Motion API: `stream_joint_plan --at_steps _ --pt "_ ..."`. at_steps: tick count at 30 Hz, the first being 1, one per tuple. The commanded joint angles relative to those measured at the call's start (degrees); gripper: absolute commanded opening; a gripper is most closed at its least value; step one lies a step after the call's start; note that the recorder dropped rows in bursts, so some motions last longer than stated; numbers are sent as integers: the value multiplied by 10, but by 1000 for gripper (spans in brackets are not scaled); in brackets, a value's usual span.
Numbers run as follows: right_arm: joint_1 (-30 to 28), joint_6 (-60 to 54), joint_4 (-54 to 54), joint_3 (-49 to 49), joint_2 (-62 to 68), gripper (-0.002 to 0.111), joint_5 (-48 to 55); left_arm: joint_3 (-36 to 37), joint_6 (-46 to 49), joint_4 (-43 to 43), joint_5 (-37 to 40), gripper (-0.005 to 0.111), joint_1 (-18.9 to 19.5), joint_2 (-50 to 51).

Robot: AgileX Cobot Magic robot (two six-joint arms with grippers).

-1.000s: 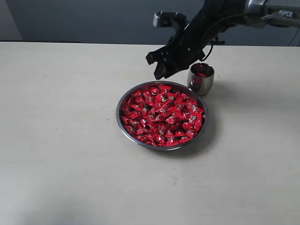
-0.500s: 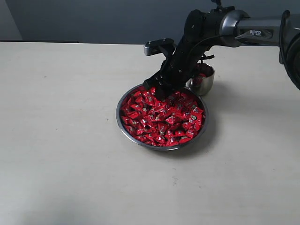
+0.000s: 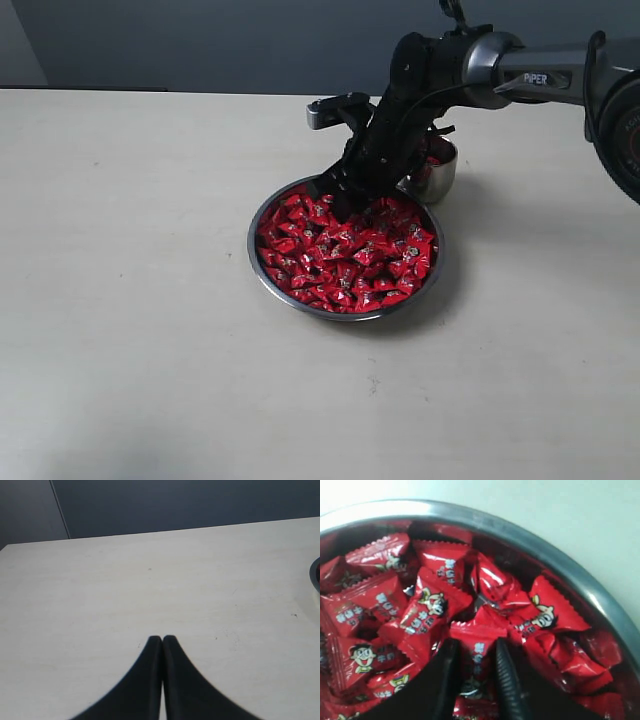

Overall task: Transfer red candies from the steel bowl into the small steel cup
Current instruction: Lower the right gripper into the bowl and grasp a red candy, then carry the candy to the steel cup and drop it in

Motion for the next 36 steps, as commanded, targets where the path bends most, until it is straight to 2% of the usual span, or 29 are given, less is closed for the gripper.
stream_joint_plan --at_steps 1,3,16,19,21,23,26,36 --pt "0 -1 -11 -2 1 6 -3 1 -1 1 -5 0 0 -3" --pt "0 -1 -13 -2 -2 -1 -1 1 -1 1 -5 0 0 -3" --pt "-2 5 -22 -2 -79 -1 1 1 -1 1 -5 0 0 -3" --pt "-2 44 -60 -2 -99 -1 -27 1 -1 1 -5 0 0 -3" --pt "-2 86 -126 -2 -113 -1 -48 1 -1 1 -5 0 0 -3" --pt "-9 163 -202 -2 -130 -1 -69 1 -1 1 -5 0 0 -3" --pt "-32 245 -263 3 -149 -1 -90 1 -1 1 -5 0 0 -3" --pt "-98 258 -254 56 -158 -1 -109 1 -1 1 -5 0 0 -3"
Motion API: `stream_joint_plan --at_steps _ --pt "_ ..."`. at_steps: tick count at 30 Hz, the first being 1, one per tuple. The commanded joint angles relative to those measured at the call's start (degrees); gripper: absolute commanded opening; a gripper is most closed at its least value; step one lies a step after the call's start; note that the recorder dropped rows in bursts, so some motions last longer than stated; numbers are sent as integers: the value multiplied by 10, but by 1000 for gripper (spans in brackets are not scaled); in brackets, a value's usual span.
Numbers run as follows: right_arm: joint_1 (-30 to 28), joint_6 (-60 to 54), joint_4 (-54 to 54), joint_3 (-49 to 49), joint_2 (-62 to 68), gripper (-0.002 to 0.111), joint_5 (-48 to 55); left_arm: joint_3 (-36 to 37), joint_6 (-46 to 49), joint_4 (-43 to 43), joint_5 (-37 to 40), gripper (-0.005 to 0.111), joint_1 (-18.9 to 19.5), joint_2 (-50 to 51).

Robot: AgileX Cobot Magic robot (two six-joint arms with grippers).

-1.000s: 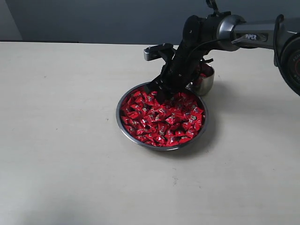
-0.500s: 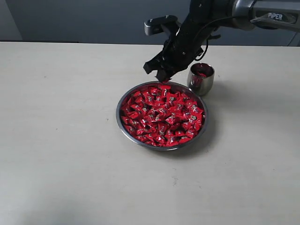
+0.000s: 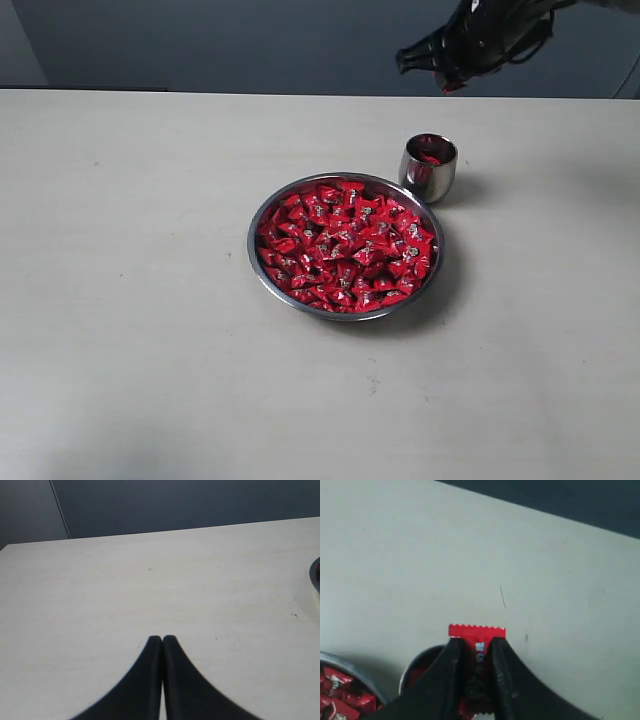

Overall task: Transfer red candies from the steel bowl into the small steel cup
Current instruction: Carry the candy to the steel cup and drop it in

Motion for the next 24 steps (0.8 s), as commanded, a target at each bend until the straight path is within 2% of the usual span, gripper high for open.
stream_joint_plan --at_steps 1,7,24 --pt "-15 4 5 30 -1 -1 -8 1 -1 1 -5 0 0 -3" --pt "-15 -83 97 31 18 -1 -13 1 -1 1 -5 0 0 -3" --pt "-15 -89 114 8 52 -1 22 1 -1 1 -5 0 0 -3"
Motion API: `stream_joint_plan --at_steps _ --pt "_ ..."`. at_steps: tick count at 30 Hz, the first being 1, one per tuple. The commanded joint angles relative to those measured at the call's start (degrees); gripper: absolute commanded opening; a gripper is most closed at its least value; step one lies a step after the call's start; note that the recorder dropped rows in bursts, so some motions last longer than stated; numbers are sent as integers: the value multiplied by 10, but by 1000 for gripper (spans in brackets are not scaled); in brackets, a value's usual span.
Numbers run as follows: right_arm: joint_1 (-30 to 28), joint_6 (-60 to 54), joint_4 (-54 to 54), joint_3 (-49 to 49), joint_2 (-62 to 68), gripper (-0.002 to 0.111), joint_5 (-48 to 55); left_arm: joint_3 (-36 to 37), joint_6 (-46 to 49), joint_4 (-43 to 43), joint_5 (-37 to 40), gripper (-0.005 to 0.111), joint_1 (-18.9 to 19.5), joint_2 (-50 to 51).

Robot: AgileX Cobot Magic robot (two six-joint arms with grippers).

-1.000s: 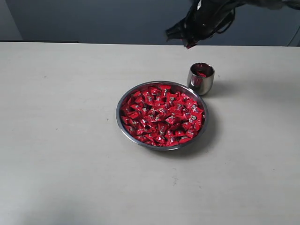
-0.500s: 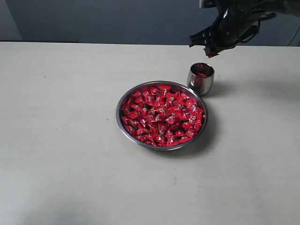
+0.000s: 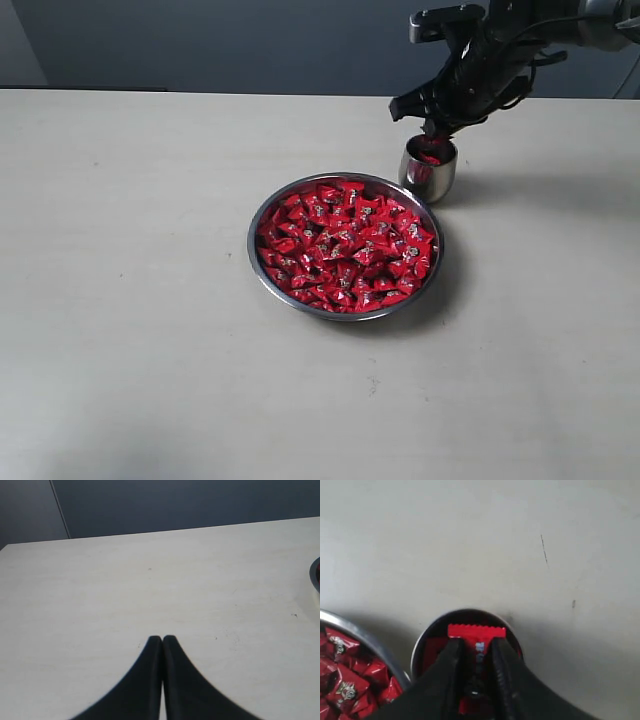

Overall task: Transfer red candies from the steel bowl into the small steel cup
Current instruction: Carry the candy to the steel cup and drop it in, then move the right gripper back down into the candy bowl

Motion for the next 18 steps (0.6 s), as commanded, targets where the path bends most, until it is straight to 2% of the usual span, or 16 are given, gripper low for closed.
stream_joint_plan --at_steps 1,3,8,9,18 --pt "-3 -14 7 -4 4 -1 8 1 -1 1 -5 0 0 -3" --pt "-3 -20 7 -4 7 3 13 1 -1 1 -5 0 0 -3" --pt "-3 -20 7 -4 12 34 14 1 -1 1 -5 0 0 -3" --pt "-3 -20 7 -4 12 37 13 1 -1 1 -5 0 0 -3" --pt "-3 -20 30 -4 8 35 6 1 -1 1 -5 0 0 -3"
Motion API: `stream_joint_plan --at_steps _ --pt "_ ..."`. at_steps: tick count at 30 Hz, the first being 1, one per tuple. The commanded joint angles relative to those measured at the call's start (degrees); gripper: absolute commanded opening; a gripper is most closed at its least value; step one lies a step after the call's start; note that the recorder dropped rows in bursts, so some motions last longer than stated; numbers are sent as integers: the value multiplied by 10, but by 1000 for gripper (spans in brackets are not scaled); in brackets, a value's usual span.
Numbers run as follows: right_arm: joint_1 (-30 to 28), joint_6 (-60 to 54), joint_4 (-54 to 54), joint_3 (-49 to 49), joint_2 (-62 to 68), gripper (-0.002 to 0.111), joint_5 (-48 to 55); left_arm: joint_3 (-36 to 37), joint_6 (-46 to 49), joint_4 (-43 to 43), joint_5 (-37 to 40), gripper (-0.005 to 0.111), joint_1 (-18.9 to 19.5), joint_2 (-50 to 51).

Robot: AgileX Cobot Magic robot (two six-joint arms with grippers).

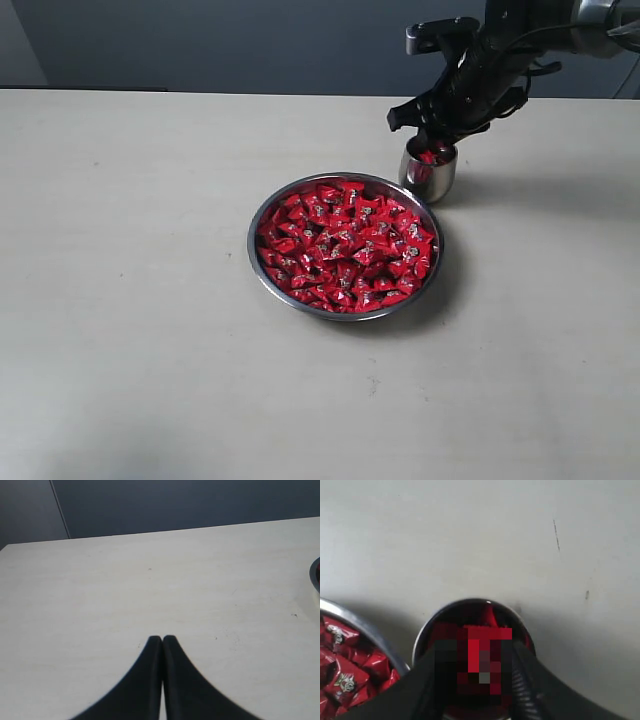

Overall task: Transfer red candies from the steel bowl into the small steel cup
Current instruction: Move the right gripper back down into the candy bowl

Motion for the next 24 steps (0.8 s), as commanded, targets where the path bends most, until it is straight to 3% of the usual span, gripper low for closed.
stream_joint_plan --at_steps 1,9,24 --pt "-3 -5 28 -4 -7 35 -3 1 -1 1 -5 0 0 -3" --pt "15 -93 162 -4 -24 35 32 1 -1 1 -5 0 0 -3" --pt "46 -52 115 -4 -20 35 169 1 -1 1 -5 0 0 -3"
